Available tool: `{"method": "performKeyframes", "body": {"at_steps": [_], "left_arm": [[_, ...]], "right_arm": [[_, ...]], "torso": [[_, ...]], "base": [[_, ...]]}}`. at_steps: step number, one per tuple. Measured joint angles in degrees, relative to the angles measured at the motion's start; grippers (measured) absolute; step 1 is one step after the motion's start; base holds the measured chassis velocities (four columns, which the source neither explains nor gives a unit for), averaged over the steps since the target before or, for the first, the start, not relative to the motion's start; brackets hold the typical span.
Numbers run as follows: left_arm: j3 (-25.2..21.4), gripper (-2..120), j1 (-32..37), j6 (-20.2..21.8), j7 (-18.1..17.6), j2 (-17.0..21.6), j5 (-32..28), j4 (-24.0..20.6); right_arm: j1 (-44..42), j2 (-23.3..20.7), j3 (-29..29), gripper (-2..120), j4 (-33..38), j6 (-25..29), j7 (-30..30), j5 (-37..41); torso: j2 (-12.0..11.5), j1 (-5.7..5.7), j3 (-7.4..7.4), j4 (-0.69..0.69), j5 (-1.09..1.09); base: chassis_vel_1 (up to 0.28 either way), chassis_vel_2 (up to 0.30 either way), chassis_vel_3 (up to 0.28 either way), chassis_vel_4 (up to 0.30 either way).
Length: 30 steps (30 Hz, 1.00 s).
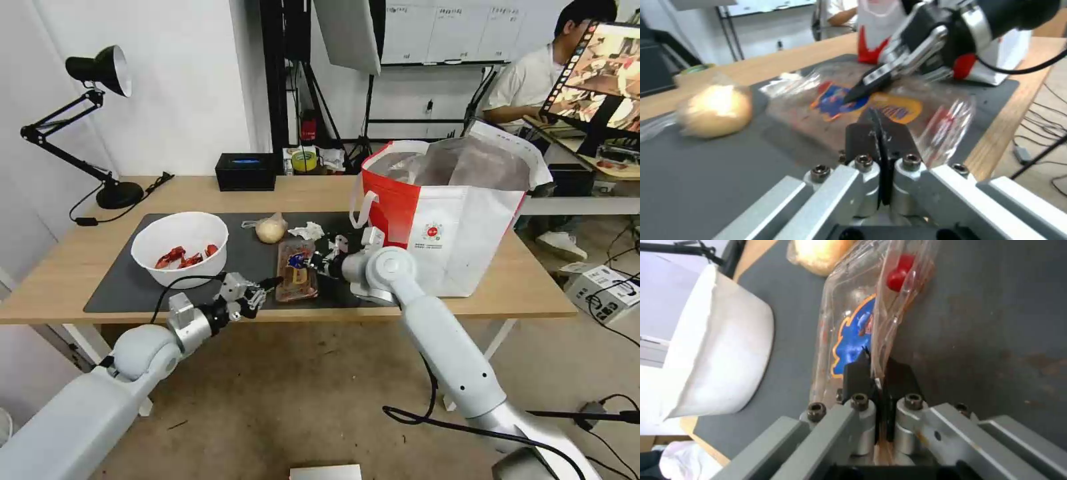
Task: Pick up the trash from the table and place it into the takeout bag.
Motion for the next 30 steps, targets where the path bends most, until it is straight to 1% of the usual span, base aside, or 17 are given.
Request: {"method": "performKeyframes", "body": {"at_steps": [1, 4, 5, 7, 8, 10, 11, 12, 15, 16, 19, 20, 23, 24, 27, 28, 30], "left_arm": [[0.0, 0, 0.0, 0.0, 0.0, 0.0, 0.0, 0.0], [-5.59, 0, 5.13, -0.54, 0.01, -0.09, 0.02, -1.97], [-5.59, 0, 5.13, -0.54, 0.01, -0.09, 0.02, -1.97], [-9.69, 0, 9.46, -1.14, 0.59, -0.8, 0.45, -3.02], [-9.69, 0, 9.46, -1.14, 0.59, -0.8, 0.45, -3.02], [-13.52, 0, 13.22, -1.73, 1.37, -1.94, 1.08, -4.09], [-14.6, 0, 14.71, -2.12, 1.64, -2.54, 1.45, -4.43], [-14.6, 0, 14.71, -2.12, 1.64, -2.54, 1.45, -4.43], [-16.79, 12, 18.26, -3.3, 1.96, -4.61, 2.74, -5.48], [-16.79, 12, 18.26, -3.3, 1.96, -4.61, 2.74, -5.48], [-18.44, 27, 21.27, -4.11, 1.96, -7.35, 3.21, -6.94], [-18.44, 27, 21.27, -4.11, 1.96, -7.35, 3.21, -6.94], [-19.48, 40, 23.55, -4.72, 1.93, -10.03, 3.68, -8.1], [-19.48, 40, 23.55, -4.72, 1.93, -10.03, 3.68, -8.1], [-21.02, 56, 25.57, -5.05, 1.87, -12.54, 3.79, -9.45], [-21.02, 56, 25.57, -5.05, 1.87, -12.54, 3.79, -9.45], [-21.98, 66, 26.53, -5.1, 1.8, -13.77, 3.81, -10.31]], "right_arm": [[0.0, 0.0, 0.0, 0, 0.0, 0.0, 0.0, 0.0], [-0.73, -0.69, 0.65, 0, 2.12, 0.2, -1.5, -0.15], [-0.73, -0.69, 0.65, 0, 2.12, 0.2, -1.5, -0.15], [-1.3, -1.47, 0.81, 0, 4.69, 0.59, -2.98, -0.26], [-1.3, -1.47, 0.81, 0, 4.69, 0.59, -2.98, -0.26], [-1.23, -2.48, 0.93, 0, 8.02, 1.27, -4.61, -0.26], [-1.22, -2.86, 1.05, 0, 9.25, 1.62, -5.14, -0.23], [-1.22, -2.86, 1.05, 0, 9.25, 1.62, -5.14, -0.23], [-1.14, -3.92, 1.87, 0, 13.77, 3.8, -5.99, 0.73], [-1.14, -3.92, 1.87, 0, 13.77, 3.8, -5.99, 0.73], [-0.72, -4.87, 3.36, 0, 18.15, 8.61, -6.05, 1.53], [-0.72, -4.87, 3.36, 0, 18.15, 8.61, -6.05, 1.53], [-0.8, -6.42, 5.61, 0, 21.35, 13.72, -6.03, 1.61], [-0.8, -6.42, 5.61, 0, 21.35, 13.72, -6.03, 1.61], [0.03, -8.36, 7.9, 0, 23.02, 18.61, -5.85, 1.24], [0.03, -8.36, 7.9, 0, 23.02, 18.61, -5.85, 1.24], [0.74, -10.09, 9.75, 0, 23.38, 21.55, -5.25, 0.21]], "torso": [[0.0, 0.0, 0.0, 0.0, 0.0], [0.0, 0.0, 0.0, -0.01, 0.01], [0.0, 0.0, 0.0, -0.01, 0.01], [0.0, 0.0, 0.0, 0.0, 0.01], [0.0, 0.0, 0.0, 0.0, 0.01], [0.0, 0.0, -0.01, 0.0, 0.02], [0.01, -0.01, -0.02, 0.0, 0.02], [0.01, -0.01, -0.02, 0.0, 0.02], [0.01, 0.0, -0.01, 0.0, 0.01], [0.01, 0.0, -0.01, 0.0, 0.01], [0.01, 0.0, -0.01, 0.0, 0.01], [0.01, 0.0, -0.01, 0.0, 0.01], [0.01, -0.01, -0.01, -0.01, 0.01], [0.01, -0.01, -0.01, -0.01, 0.01], [0.01, -0.01, -0.01, -0.01, 0.02], [0.01, -0.01, -0.01, -0.01, 0.02], [0.01, -0.01, -0.01, 0.0, 0.02]], "base": [[0.0, 0.0, 0.0, 0.0], [0.0, 0.0, 0.0, 0.0], [0.0, 0.0, 0.0, 0.0], [0.0, 0.0, 0.0, 0.0], [0.0, 0.0, 0.0, 0.0], [0.0, 0.0, 0.0, 0.0], [0.0, 0.0, 0.0, 0.0], [0.0, 0.0, 0.0, 0.0], [0.0, 0.0, 0.0, 0.0], [0.0, 0.0, 0.0, 0.0], [0.0, 0.0, 0.0, 0.0], [0.0, 0.0, 0.0, 0.0], [0.0, 0.0, 0.0, 0.0], [0.0, 0.0, 0.0, 0.0], [0.0, 0.0, 0.0, 0.0], [0.0, 0.0, 0.0, 0.0], [0.0, 0.0, 0.0, 0.0]]}}
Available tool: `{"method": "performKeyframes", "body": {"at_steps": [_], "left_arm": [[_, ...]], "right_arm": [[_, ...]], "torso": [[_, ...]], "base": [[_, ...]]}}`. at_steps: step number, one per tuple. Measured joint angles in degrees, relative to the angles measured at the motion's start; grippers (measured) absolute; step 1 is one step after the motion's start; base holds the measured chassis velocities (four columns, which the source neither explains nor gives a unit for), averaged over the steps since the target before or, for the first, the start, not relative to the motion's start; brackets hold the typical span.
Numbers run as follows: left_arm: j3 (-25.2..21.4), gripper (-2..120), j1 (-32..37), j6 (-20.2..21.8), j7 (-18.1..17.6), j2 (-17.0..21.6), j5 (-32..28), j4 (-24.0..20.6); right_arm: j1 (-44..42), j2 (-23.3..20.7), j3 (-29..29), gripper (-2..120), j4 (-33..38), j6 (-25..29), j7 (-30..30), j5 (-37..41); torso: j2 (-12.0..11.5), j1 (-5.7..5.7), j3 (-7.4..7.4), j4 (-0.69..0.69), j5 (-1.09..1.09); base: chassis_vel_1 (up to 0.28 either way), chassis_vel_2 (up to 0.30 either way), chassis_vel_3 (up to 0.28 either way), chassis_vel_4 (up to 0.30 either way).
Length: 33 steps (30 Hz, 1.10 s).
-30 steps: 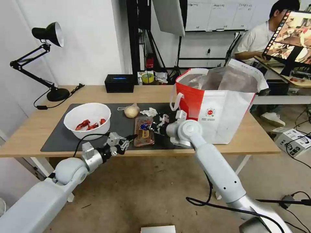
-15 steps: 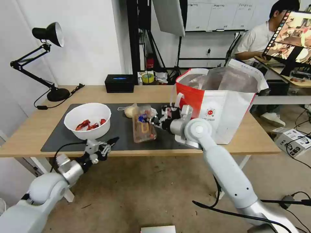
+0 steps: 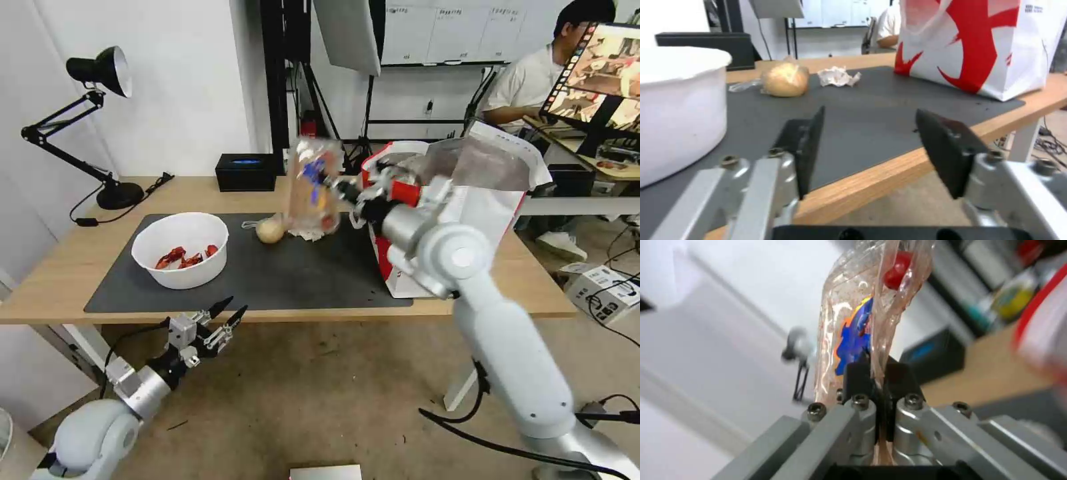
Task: Pick up the trash from the table and place it into the takeout bag.
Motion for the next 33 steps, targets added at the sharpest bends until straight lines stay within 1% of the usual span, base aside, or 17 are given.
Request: {"method": "performKeyframes", "body": {"at_steps": [1, 4, 5, 6, 7, 8, 10, 12, 14, 17, 19, 20, 22, 25, 29, 32, 33], "left_arm": [[-0.34, 71, 0.24, 0.02, -0.19, -0.39, 0.0, -0.39], [-0.51, 74, 0.37, 0.09, -0.33, -0.6, 0.0, -0.64], [-0.68, 81, 0.48, 0.2, -0.48, -0.82, -0.04, -1.01], [-0.7, 84, 0.54, 0.27, -0.55, -0.9, -0.09, -1.18], [-0.7, 84, 0.54, 0.27, -0.55, -0.9, -0.09, -1.18], [-0.69, 92, 0.58, 0.41, -0.66, -1.18, -0.23, -1.37], [-0.07, 102, 0.34, 0.48, -0.72, -1.59, -0.36, -1.15], [0.24, 102, 0.18, 0.5, -0.73, -1.63, -0.37, -0.96], [1.46, 108, -0.76, 0.59, -0.73, -1.5, -0.43, -0.39], [1.91, 112, -1.23, 0.68, -0.73, -1.26, -0.53, -0.17], [1.99, 113, -1.28, 0.7, -0.73, -1.2, -0.57, -0.08], [2.05, 114, -1.29, 0.71, -0.73, -1.02, -0.61, 0.13], [2.18, 115, -1.33, 0.71, -0.75, -0.81, -0.67, 0.29], [2.45, 114, -1.43, 0.65, -0.77, -0.44, -0.79, 0.51], [2.46, 111, -1.31, 0.59, -0.78, -0.6, -0.82, 0.52], [2.7, 105, -1.09, 0.45, -0.79, -0.95, -0.7, 0.56], [2.7, 105, -1.09, 0.45, -0.79, -0.95, -0.7, 0.56]], "right_arm": [[0.34, -0.88, 0.92, 0, -0.01, 0.92, 0.31, -0.42], [0.55, -1.49, 1.57, 0, -0.11, 1.36, 0.46, -0.58], [0.9, -2.58, 2.6, 0, -0.52, 2.01, 0.75, -0.72], [1.1, -3.26, 3.17, 0, -0.85, 2.37, 0.97, -0.74], [1.1, -3.26, 3.17, 0, -0.85, 2.37, 0.97, -0.74], [1.6, -4.61, 4.46, 0, -1.62, 3.04, 1.59, -0.74], [2.35, -6.65, 5.99, 0, -2.99, 3.88, 2.75, -1.6], [2.43, -7.12, 6.31, 0, -3.35, 4.13, 2.9, -2.08], [2.45, -9.09, 7.46, 0, -5.02, 5.06, 2.95, -5.0], [2.45, -9.82, 7.64, 0, -6.61, 5.43, 2.66, -7.54], [2.5, -9.9, 7.59, 0, -7.29, 5.52, 2.58, -8.53], [2.56, -9.9, 7.34, 0, -8.37, 5.56, 2.21, -10.32], [2.48, -9.87, 7.25, 0, -8.91, 5.56, 1.76, -11.42], [1.93, -9.63, 7.07, 0, -9.75, 5.56, 0.54, -13.11], [1.89, -8.89, 6.59, 0, -10.88, 5.59, -1.08, -14.12], [1.89, -8.39, 6.12, 0, -11.51, 5.6, -1.97, -14.4], [1.89, -8.39, 6.12, 0, -11.51, 5.6, -1.97, -14.4]], "torso": [[0.0, 0.0, 0.0, 0.0, 0.0], [0.0, 0.0, 0.0, 0.0, 0.0], [0.0, 0.0, 0.0, -0.01, 0.0], [0.0, 0.0, 0.0, 0.0, 0.01], [0.0, 0.0, 0.0, 0.0, 0.01], [0.0, 0.0, 0.0, -0.01, 0.0], [0.01, 0.0, 0.0, 0.0, 0.0], [0.0, 0.0, 0.0, 0.0, 0.0], [0.0, 0.0, 0.01, -0.02, -0.01], [0.0, 0.0, 0.0, -0.03, 0.0], [0.0, 0.01, 0.01, -0.03, 0.01], [0.0, 0.01, 0.01, 0.0, 0.0], [0.0, 0.01, 0.01, 0.01, -0.01], [0.0, 0.0, 0.01, -0.01, -0.01], [0.0, 0.01, 0.01, 0.01, -0.01], [0.0, 0.01, 0.01, 0.0, -0.02], [0.0, 0.01, 0.01, 0.0, -0.02]], "base": [[0.0, 0.0, 0.0, 0.0], [0.0, 0.0, 0.0, 0.0], [0.0, 0.0, 0.0, 0.0], [0.0, 0.0, 0.0, 0.0], [0.0, 0.0, 0.0, 0.0], [0.0, 0.0, 0.0, 0.0], [0.0, 0.0, 0.0, 0.0], [0.0, 0.0, 0.0, 0.0], [0.0, 0.0, 0.0, 0.0], [0.0, 0.0, 0.0, 0.0], [0.0, 0.0, 0.0, 0.0], [0.0, 0.0, 0.0, 0.0], [0.0, 0.0, 0.0, 0.0], [0.0, 0.0, 0.0, 0.0], [0.0, 0.0, 0.0, 0.0], [0.0, 0.0, 0.0, 0.0], [0.0, 0.0, 0.0, 0.0]]}}
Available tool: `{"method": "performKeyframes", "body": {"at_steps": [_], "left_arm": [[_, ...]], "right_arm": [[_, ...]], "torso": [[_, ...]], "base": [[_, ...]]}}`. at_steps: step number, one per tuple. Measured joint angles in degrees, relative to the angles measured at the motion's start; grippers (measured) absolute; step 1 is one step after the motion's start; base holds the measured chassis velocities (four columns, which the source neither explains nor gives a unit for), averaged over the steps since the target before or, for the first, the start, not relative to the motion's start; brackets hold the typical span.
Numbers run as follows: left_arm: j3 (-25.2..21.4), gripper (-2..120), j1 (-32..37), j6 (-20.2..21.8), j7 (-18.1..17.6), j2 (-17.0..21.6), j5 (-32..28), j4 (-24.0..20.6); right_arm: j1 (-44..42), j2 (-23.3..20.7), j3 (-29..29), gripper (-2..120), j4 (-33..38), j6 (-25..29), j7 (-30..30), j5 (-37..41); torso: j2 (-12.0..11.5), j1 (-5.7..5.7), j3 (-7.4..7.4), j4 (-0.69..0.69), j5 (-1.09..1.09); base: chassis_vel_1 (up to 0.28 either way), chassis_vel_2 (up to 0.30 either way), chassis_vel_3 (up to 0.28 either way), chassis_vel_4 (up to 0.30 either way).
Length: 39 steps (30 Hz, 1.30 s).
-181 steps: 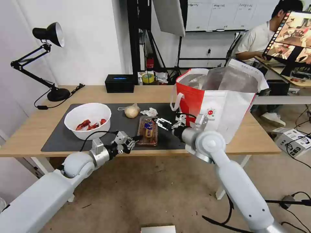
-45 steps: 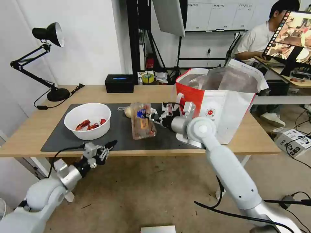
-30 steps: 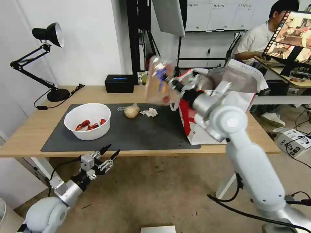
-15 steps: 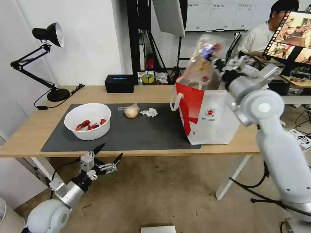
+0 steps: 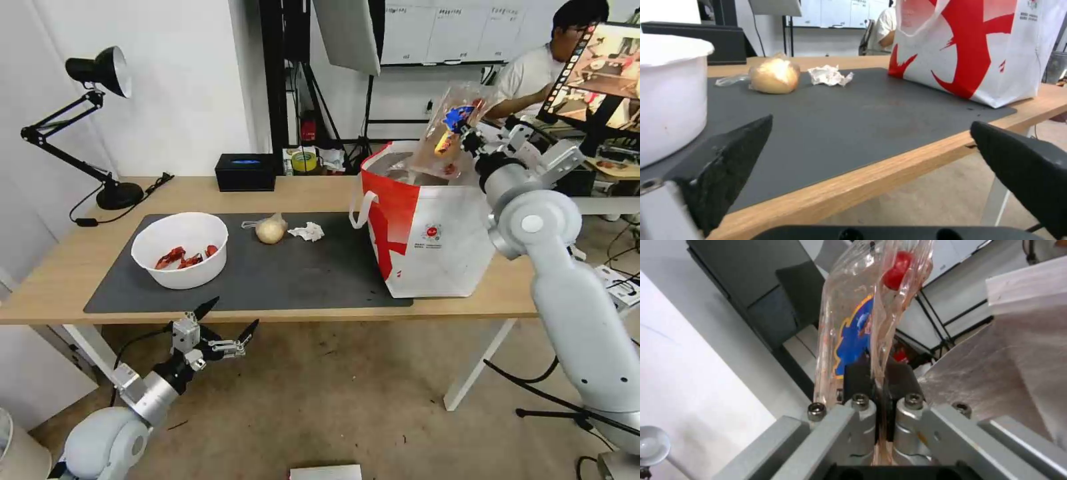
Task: Pick up the trash from the table and place it into the takeout bag.
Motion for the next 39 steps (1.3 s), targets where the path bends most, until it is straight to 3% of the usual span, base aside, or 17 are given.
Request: {"method": "performKeyframes", "body": {"at_steps": [3, 20, 23, 28, 35, 39], "left_arm": [[0.13, 101, 0.03, -0.05, 0.01, -0.06, 0.09, 0.02], [0.39, 100, 0.06, -0.1, 0.07, 0.29, 0.1, -0.19], [0.41, 100, 0.26, -0.22, 0.07, 0.24, 0.14, -0.26], [0.47, 100, 0.24, -0.56, -0.21, 0.24, 0.16, -0.27], [0.44, 100, 0.31, -0.9, -0.78, 0.56, 0.13, -0.27], [0.4, 100, 0.39, -0.9, -0.78, 0.52, 0.12, -0.33]], "right_arm": [[-0.21, 0.16, -0.3, 0, 0.36, -0.11, -0.01, 0.1], [-2.15, -0.04, 0.27, 3, 2.57, -0.41, 2.51, 4.2], [-2.27, 0.05, 0.34, 18, 2.72, -0.4, 2.66, 4.38], [-2.18, 0.38, 0.51, 30, 2.68, -0.4, 2.68, 4.39], [-2.39, 0.98, 0.73, 64, 2.81, -0.41, 2.59, 4.56], [-2.51, 0.93, 0.74, 74, 3.13, -0.45, 2.52, 4.82]], "torso": [[0.0, 0.0, 0.0, 0.0, 0.0], [0.0, 0.0, 0.0, 0.0, 0.0], [0.0, 0.0, 0.0, 0.0, 0.0], [0.0, 0.0, 0.0, 0.0, 0.0], [0.0, 0.0, 0.0, 0.0, 0.0], [0.0, 0.0, 0.0, 0.0, 0.0]], "base": [[0.0, 0.0, 0.0, 0.0], [0.0, 0.0, 0.0, 0.0], [0.0, 0.0, 0.0, 0.0], [0.0, 0.0, 0.0, 0.0], [0.0, 0.0, 0.0, 0.0], [0.0, 0.0, 0.0, 0.0]]}}
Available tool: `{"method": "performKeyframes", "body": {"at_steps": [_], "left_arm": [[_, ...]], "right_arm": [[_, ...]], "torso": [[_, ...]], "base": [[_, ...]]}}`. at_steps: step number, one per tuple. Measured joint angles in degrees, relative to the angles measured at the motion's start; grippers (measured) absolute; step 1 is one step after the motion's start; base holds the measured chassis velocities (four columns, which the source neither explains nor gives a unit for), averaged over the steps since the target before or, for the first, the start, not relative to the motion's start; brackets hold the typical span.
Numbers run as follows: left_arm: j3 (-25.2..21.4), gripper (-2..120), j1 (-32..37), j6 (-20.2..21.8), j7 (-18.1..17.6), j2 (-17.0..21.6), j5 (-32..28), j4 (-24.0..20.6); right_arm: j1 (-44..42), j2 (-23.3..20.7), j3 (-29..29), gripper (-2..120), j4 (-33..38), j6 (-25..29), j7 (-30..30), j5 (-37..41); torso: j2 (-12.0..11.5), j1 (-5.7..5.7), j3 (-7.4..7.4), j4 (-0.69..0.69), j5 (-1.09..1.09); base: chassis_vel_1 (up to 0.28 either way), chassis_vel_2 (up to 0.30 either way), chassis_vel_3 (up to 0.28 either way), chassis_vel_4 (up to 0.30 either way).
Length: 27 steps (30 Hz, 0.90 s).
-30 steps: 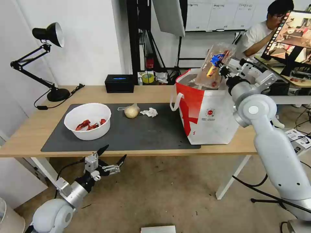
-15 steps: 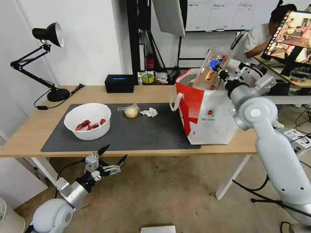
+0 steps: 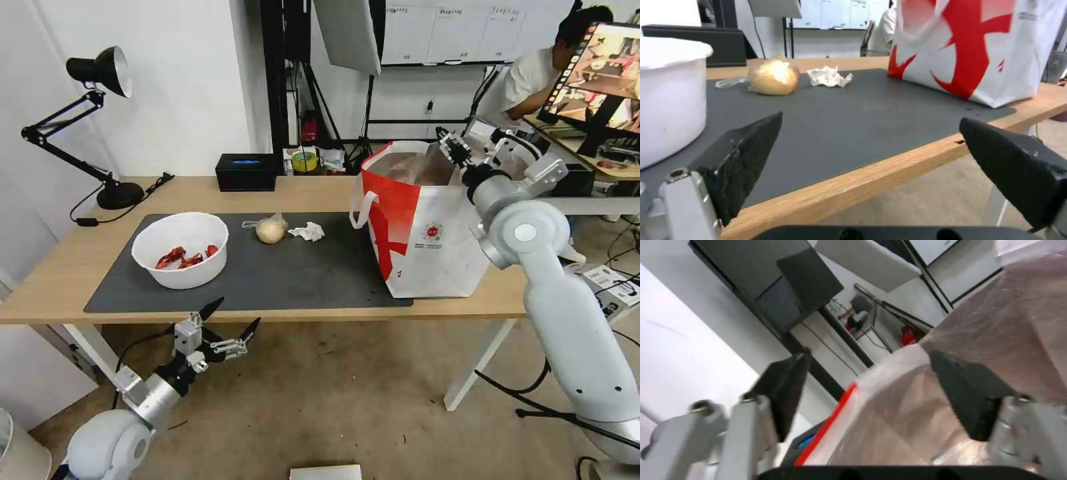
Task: Pick up the trash from the table and place it into the takeout bag.
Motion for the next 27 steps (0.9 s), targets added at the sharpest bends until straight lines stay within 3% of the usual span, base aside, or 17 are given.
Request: {"method": "performKeyframes", "body": {"at_steps": [4, 5, 8, 24, 27], "left_arm": [[-0.22, 100, 0.03, 0.0, 0.0, 0.07, -0.04, -0.17], [-0.4, 100, 0.03, 0.0, 0.0, 0.16, -0.12, -0.2], [-0.59, 100, 0.15, 0.0, 0.0, 0.28, -0.63, -0.3], [-2.28, 100, 1.67, -1.22, 0.37, -0.02, -0.92, -0.72], [-2.94, 100, 2.11, -1.45, -0.64, -0.18, -0.99, -0.98]], "right_arm": [[-0.04, -0.49, 0.01, 86, 0.45, -0.1, -0.08, 0.46], [-0.04, -0.76, 0.01, 94, 0.66, -0.17, -0.1, 0.67], [-0.07, -1.05, 0.0, 99, 1.08, -0.3, -0.1, 0.86], [-0.88, -3.38, -3.04, 100, 6.52, -1.38, -1.44, -0.04], [-3.17, -5.66, -5.19, 100, 9.07, -1.32, -8.2, -9.7]], "torso": [[0.0, 0.0, 0.0, 0.0, 0.0], [0.0, 0.0, 0.0, 0.0, 0.0], [0.0, 0.0, 0.0, 0.0, 0.0], [0.0, 0.0, 0.0, 0.0, 0.0], [0.0, 0.0, 0.0, 0.0, 0.0]], "base": [[0.0, 0.0, 0.0, 0.0], [0.0, 0.0, 0.0, 0.0], [0.0, 0.0, 0.0, 0.0], [0.0, 0.0, 0.0, 0.0], [0.0, 0.0, 0.0, 0.0]]}}
